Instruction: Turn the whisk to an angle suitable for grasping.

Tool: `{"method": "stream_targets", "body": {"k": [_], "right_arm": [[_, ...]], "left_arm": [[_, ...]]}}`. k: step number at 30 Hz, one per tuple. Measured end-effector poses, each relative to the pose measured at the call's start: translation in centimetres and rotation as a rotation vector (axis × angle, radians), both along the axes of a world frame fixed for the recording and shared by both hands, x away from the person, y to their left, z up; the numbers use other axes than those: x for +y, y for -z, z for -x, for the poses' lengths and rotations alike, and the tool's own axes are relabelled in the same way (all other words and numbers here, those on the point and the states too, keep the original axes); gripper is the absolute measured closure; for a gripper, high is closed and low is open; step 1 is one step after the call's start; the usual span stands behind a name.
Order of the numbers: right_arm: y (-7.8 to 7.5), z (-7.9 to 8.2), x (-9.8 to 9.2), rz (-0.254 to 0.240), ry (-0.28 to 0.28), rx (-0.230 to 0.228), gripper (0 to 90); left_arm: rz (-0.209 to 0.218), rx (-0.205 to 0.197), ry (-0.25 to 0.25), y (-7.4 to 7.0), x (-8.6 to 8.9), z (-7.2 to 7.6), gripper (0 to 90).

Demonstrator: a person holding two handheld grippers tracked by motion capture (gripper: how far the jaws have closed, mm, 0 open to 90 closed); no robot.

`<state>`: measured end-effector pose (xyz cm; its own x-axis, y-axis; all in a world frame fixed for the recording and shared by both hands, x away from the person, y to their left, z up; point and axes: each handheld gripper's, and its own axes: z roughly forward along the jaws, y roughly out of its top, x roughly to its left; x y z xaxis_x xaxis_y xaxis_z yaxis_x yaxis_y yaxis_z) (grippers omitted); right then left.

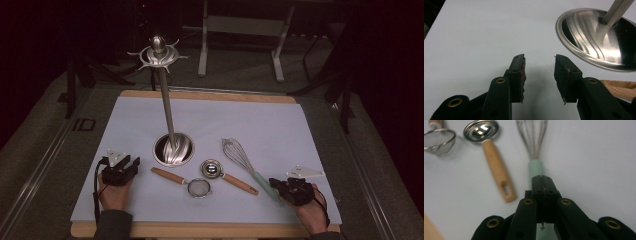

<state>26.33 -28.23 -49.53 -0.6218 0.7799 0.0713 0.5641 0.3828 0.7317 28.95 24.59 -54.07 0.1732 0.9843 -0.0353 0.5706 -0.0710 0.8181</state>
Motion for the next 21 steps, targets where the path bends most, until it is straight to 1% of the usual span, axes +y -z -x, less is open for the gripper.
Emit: {"method": "stream_targets", "body": {"k": [3, 5, 7, 8, 10, 15, 21], "right_arm": [[0.4, 0.7, 0.3, 0.0, -0.019, 0.004, 89.5], [0.6, 0.9, 0.4, 0.003, -0.021, 0.008, 89.5], [1.3, 1.3, 0.6, 0.012, -0.028, 0.03, 89.5], [1.5, 1.5, 0.7, 0.017, -0.034, 0.034, 89.5], [1.9, 1.7, 1.0, 0.035, -0.044, 0.045, 89.5], [2.9, 1.9, 1.4, 0.091, -0.038, 0.06, 89.6], [3.0, 1.7, 1.2, 0.082, -0.025, 0.069, 89.6]], "left_arm": [[0.004, 0.001, 0.001, 0.0, 0.0, 0.0, 60.4], [0.004, 0.001, 0.001, 0.0, 0.0, 0.0, 60.4], [0.003, -0.001, 0.002, 0.0, 0.0, 0.0, 60.4], [0.004, -0.001, 0.002, 0.0, 0.0, 0.0, 60.4], [0.005, 0.0, 0.003, 0.0, 0.0, 0.0, 60.4], [0.006, 0.0, 0.003, 0.0, 0.1, 0.0, 60.4], [0.006, 0.0, 0.003, 0.0, 0.0, 0.0, 60.4]]}}
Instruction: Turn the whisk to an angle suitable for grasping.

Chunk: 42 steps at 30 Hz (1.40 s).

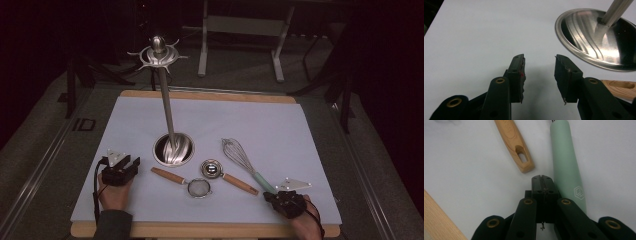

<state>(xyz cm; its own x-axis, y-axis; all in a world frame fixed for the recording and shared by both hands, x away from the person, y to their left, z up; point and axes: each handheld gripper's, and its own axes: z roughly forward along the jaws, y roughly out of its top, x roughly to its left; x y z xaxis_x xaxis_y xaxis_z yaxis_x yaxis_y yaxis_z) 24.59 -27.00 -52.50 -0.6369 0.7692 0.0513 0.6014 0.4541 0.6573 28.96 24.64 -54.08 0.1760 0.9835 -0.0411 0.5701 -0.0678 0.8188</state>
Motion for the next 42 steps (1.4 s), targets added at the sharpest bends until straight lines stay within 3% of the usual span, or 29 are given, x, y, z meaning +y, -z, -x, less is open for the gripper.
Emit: {"method": "stream_targets", "body": {"k": [17, 42], "right_arm": [[0.0, -0.8, -1.4, -0.009, 0.054, 0.007, 89.7], [0.0, -3.7, -3.1, -0.006, 0.124, 0.006, 89.8]], "left_arm": [[-0.004, 0.008, 0.001, 0.0, 0.0, -0.1, 60.6], [-0.011, 0.006, -0.005, 0.0, -0.1, -0.1, 59.3]]}}
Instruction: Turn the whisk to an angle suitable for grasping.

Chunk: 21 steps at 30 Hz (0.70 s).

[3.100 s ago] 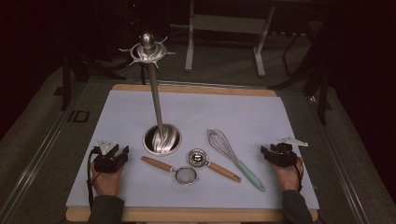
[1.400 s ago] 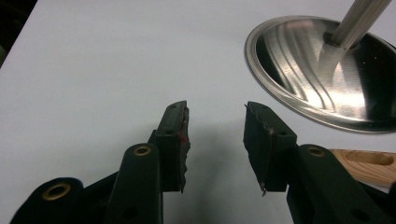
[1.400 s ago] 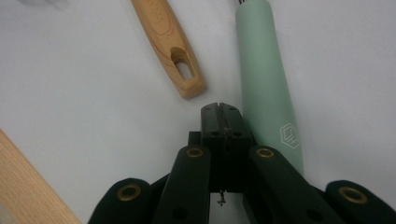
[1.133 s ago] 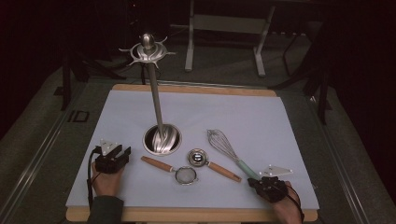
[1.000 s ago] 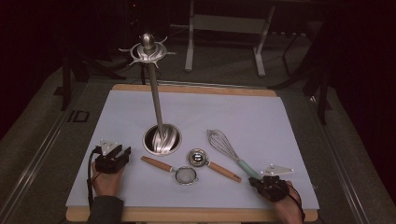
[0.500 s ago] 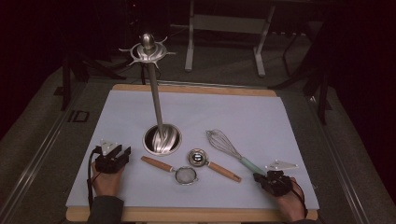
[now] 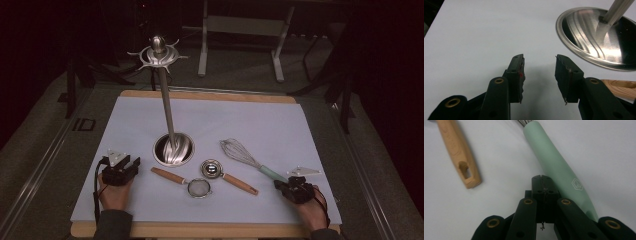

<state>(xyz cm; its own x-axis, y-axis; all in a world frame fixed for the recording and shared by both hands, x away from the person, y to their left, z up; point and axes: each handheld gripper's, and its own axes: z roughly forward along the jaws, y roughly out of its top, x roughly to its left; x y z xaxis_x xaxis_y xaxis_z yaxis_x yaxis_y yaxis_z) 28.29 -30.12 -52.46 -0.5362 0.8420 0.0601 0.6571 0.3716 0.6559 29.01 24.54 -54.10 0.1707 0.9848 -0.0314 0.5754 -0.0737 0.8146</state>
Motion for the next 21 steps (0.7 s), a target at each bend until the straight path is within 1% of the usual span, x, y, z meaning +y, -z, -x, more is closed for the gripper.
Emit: {"method": "stream_targets", "body": {"k": [6, 10, 14, 15, 21], "right_arm": [[0.0, -1.0, -0.2, -0.011, 0.017, 0.004, 89.8], [-0.1, -1.7, -0.2, 0.004, 0.022, 0.006, 89.8], [-0.1, -2.5, -0.2, 0.008, 0.039, 0.008, 89.8], [-0.1, -2.5, -0.2, 0.008, 0.039, 0.008, 89.8], [-0.2, -3.8, -0.6, 0.012, 0.078, 0.005, 89.9]], "left_arm": [[-0.002, 0.004, 0.001, 0.0, 0.0, 0.0, 59.2], [-0.002, 0.005, 0.0, 0.0, 0.0, 0.0, 59.2], [0.0, 0.004, 0.0, 0.0, 0.0, 0.0, 59.2], [0.0, 0.004, 0.0, 0.0, 0.0, 0.0, 59.0], [-0.001, 0.006, -0.003, 0.0, 0.0, -0.1, 59.0]]}}
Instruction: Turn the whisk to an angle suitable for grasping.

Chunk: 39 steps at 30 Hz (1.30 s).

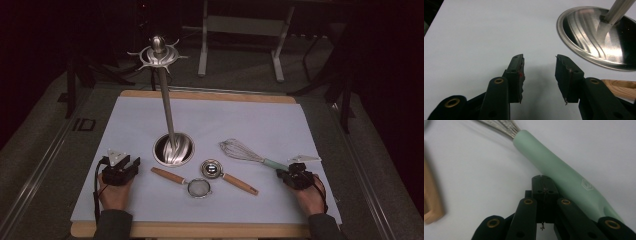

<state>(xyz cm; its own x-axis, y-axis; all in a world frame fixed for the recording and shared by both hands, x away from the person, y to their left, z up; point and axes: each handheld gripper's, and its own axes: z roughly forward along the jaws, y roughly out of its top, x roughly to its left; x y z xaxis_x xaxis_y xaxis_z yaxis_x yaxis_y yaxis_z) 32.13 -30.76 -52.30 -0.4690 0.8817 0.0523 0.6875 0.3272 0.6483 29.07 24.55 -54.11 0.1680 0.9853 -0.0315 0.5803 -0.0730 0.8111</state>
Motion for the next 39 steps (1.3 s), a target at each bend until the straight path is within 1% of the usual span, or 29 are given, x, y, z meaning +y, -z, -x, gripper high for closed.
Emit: {"method": "stream_targets", "body": {"k": [3, 8, 10, 11, 12, 13, 16, 17, 21, 26, 30, 33, 34, 37, 39], "right_arm": [[0.0, -0.7, -0.3, -0.009, 0.025, 0.009, 89.9], [0.0, -1.7, -0.7, -0.02, 0.055, 0.009, 89.9], [0.0, -2.0, -0.7, -0.018, 0.063, 0.008, 89.9], [0.0, -2.4, -0.8, -0.014, 0.071, 0.006, 89.9], [0.0, -2.4, -0.8, -0.014, 0.071, 0.006, 89.9], [0.0, -2.9, -0.9, -0.011, 0.079, 0.002, 89.9], [0.0, -3.7, -1.0, -0.006, 0.096, 0.001, 89.9], [0.0, -3.7, -1.0, -0.006, 0.096, 0.001, 89.9], [0.0, -5.0, -1.2, -0.01, 0.127, -0.002, 90.0], [0.0, -6.6, -1.0, 0.006, 0.155, -0.006, 90.0], [-0.1, -7.8, -0.8, 0.01, 0.178, -0.004, 89.9], [-0.2, -8.2, -0.6, -0.003, 0.203, -0.002, 89.8], [-0.3, -8.2, -0.6, -0.011, 0.212, -0.004, 88.8], [-0.6, -7.9, -0.3, -0.049, 0.228, -0.014, 70.0], [-0.8, -7.6, -0.2, -0.088, 0.248, -0.023, 60.6]], "left_arm": [[0.0, 0.0, 0.0, 0.0, 0.0, 0.0, 59.0], [0.0, 0.001, 0.0, 0.0, 0.0, 0.0, 59.0], [-0.001, 0.001, 0.0, 0.0, 0.0, 0.0, 59.0], [-0.001, 0.001, 0.0, 0.0, 0.0, 0.0, 59.0], [-0.001, 0.001, 0.0, 0.0, 0.0, 0.0, 59.0], [0.0, 0.001, -0.001, 0.0, 0.0, 0.0, 59.0], [-0.001, 0.004, -0.002, 0.0, 0.0, 0.0, 59.0], [-0.001, 0.004, -0.002, 0.0, 0.0, 0.0, 59.0], [-0.001, 0.008, -0.003, 0.0, 0.0, -0.1, 59.0], [0.0, 0.008, -0.002, 0.0, 0.0, -0.1, 59.0], [0.001, 0.007, -0.002, 0.0, 0.0, -0.1, 59.0], [0.003, 0.006, -0.001, 0.0, 0.0, -0.1, 59.0], [0.003, 0.006, -0.001, 0.0, 0.0, -0.1, 59.0], [0.002, 0.006, -0.001, 0.0, 0.0, -0.1, 59.0], [0.0, 0.005, -0.001, 0.0, 0.0, -0.1, 59.0]]}}
